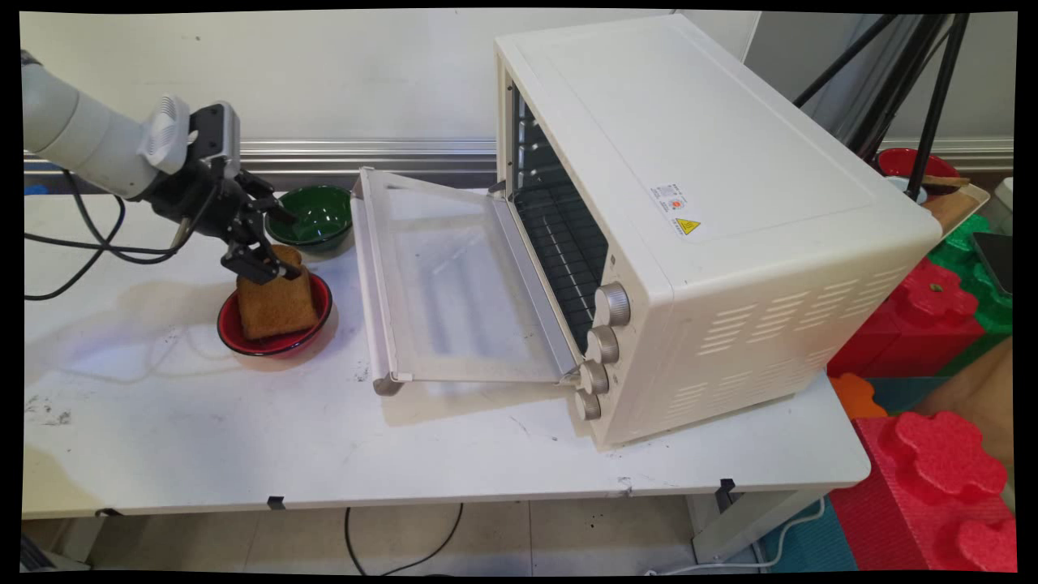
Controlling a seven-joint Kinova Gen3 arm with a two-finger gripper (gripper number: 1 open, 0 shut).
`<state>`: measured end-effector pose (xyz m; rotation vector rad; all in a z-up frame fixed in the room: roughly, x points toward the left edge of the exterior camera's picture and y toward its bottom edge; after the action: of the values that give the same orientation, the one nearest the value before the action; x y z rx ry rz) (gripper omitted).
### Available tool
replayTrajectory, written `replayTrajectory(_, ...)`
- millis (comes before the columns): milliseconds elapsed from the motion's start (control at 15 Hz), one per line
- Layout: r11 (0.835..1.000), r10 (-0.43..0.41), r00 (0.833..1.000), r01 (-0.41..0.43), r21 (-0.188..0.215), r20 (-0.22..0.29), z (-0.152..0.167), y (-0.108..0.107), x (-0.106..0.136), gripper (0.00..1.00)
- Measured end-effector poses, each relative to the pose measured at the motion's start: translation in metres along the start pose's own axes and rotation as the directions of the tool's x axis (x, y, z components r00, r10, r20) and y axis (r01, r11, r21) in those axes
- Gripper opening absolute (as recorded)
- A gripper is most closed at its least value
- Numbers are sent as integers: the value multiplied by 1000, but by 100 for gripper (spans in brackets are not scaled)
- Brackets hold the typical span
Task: Close the oven
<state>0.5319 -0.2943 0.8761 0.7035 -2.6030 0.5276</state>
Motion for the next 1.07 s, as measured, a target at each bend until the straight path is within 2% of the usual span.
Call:
replayTrajectory(200,1000,4,1000,-4,-19,1,11,-6,3,100)
replayTrajectory(267,1000,6,1000,-6,-26,1,14,-7,3,0)
replayTrajectory(1067,998,-20,999,18,-61,-27,49,-9,17,0)
